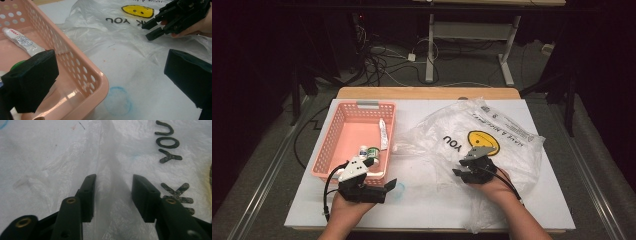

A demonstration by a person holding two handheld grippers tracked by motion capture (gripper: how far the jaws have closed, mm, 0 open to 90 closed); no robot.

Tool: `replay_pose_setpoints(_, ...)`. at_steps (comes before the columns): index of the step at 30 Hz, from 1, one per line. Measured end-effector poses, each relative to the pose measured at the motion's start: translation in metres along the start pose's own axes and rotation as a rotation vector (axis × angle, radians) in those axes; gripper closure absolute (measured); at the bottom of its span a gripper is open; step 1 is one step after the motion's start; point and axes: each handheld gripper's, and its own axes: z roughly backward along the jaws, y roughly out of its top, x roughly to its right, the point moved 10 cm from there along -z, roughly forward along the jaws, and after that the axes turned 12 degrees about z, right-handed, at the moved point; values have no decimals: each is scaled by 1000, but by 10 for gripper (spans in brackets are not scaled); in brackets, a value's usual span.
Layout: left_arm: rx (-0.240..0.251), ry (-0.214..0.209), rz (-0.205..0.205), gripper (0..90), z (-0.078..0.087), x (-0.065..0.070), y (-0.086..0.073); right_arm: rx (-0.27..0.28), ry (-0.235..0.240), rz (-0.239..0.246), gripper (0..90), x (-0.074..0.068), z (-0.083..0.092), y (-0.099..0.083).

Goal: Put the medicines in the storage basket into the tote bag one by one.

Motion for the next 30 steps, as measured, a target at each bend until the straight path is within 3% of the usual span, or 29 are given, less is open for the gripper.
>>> replay_pose_setpoints(5, -3, 0, -8, 0, 1, 1, -1, 9, -9, -14, 737, 3, 0, -2)
replay_pose_setpoints(14, 8, 7, -8, 0, 1, 3, 0, 43, 3, -49, 856, 7, 4, -4)
replay_pose_setpoints(20, 5, 9, -5, 0, 1, 0, -1, 83, -13, -62, 885, 11, 9, -1)
replay_pose_setpoints(30, 7, 10, -7, 0, 2, 0, 0, 103, -23, -67, 888, 14, 14, 1)
